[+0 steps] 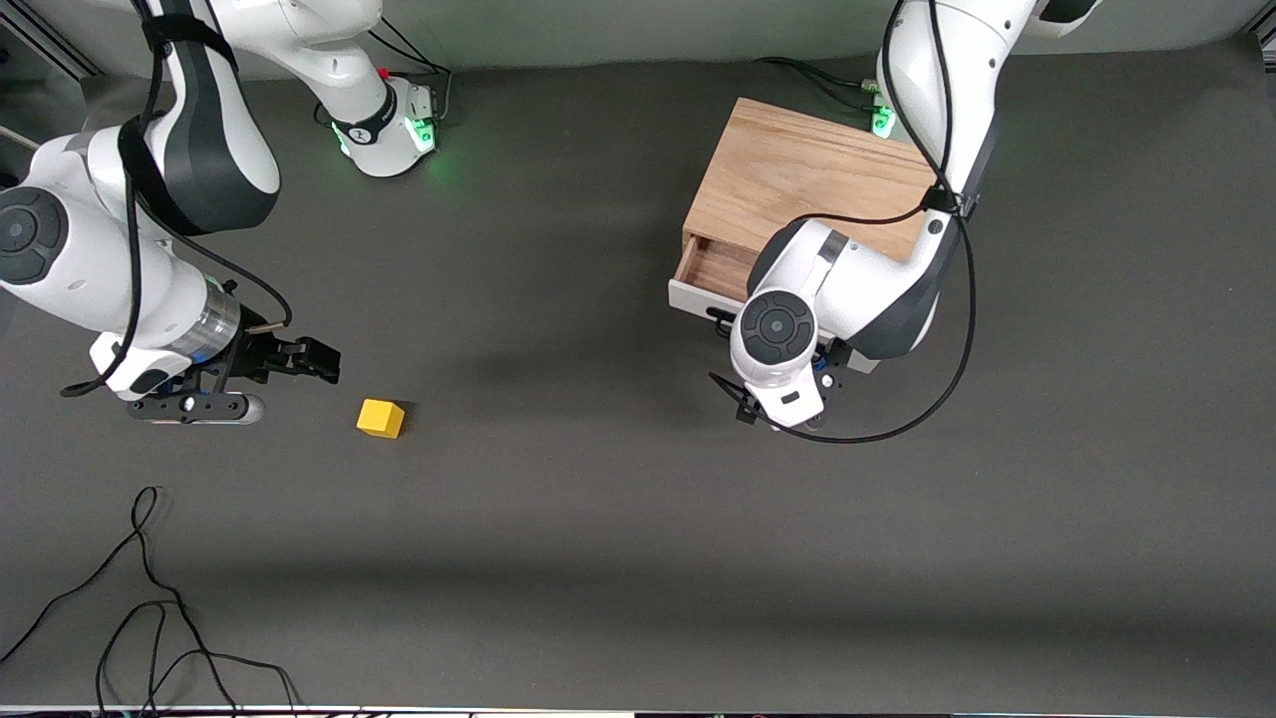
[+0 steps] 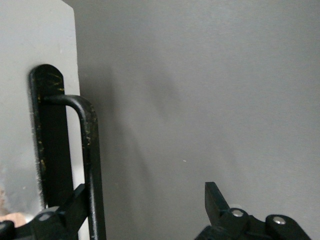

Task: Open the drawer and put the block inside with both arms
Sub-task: 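Pull the drawer open with the left gripper while the right gripper reaches the cube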

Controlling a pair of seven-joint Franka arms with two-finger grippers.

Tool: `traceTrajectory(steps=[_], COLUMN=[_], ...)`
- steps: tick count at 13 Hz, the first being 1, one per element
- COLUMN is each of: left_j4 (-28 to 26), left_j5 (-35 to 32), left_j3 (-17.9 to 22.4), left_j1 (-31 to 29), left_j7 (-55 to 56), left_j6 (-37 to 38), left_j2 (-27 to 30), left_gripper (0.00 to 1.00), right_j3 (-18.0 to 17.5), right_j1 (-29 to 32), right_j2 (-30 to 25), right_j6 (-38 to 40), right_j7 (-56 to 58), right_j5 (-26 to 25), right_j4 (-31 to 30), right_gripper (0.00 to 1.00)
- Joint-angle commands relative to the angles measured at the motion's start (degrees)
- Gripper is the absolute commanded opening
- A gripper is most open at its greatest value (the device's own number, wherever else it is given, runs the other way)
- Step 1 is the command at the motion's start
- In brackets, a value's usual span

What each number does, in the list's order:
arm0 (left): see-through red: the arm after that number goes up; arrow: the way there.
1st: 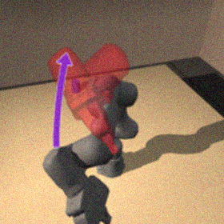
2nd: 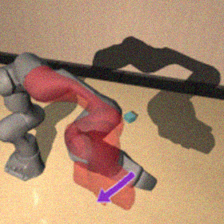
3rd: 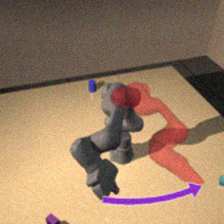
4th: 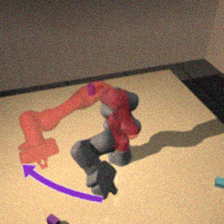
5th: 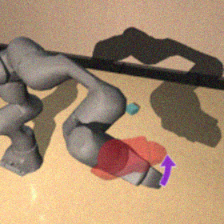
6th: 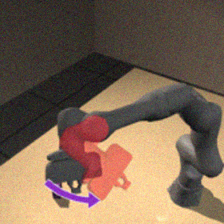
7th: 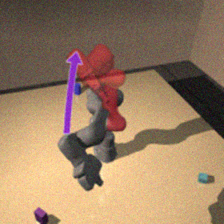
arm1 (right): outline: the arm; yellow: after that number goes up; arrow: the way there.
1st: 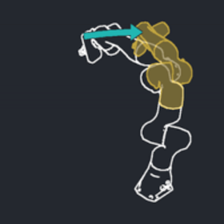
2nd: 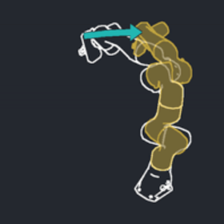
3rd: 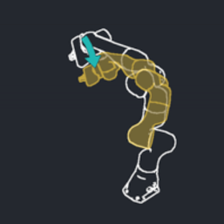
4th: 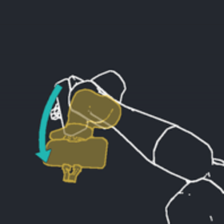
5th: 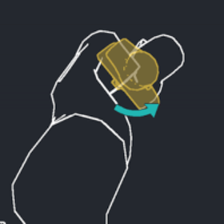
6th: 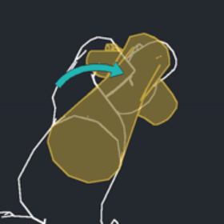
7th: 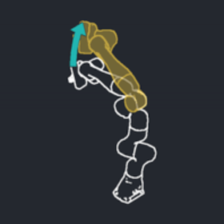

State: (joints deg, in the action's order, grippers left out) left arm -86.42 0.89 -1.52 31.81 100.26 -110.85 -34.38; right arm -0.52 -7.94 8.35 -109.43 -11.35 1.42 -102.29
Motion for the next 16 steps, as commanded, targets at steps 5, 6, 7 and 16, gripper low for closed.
traceTrajectory(steps=[5,6,7,16], left_j4=[5.65,5.65,5.65,8.73], left_j5=[0.43,0.43,0.34,0.26], left_j3=[-0.06,-0.15,-0.06,-0.15], left_j1=[-0.52,-0.52,-0.52,-0.52], left_j7=[0.46,0.46,0.37,0.55], left_j6=[-3.57,-4.45,-4.89,-7.89], left_j2=[-3.5,-3.5,-3.5,-5.08], left_gripper=[1.0,1.0,1.0,1.0], right_j3=[1.66,1.66,1.66,2.18], right_j1=[0.29,0.29,0.29,0.38], right_j2=[-0.18,-0.09,-0.18,4.31], right_j6=[-3.86,-3.86,-3.86,-9.39], right_j7=[-1.13,-1.22,-1.66,-1.84], right_j5=[1.75,1.75,1.75,1.83], right_j4=[-4.41,-4.32,-4.41,-6.07], right_gripper=[1.0,1.0,1.0,1.0])
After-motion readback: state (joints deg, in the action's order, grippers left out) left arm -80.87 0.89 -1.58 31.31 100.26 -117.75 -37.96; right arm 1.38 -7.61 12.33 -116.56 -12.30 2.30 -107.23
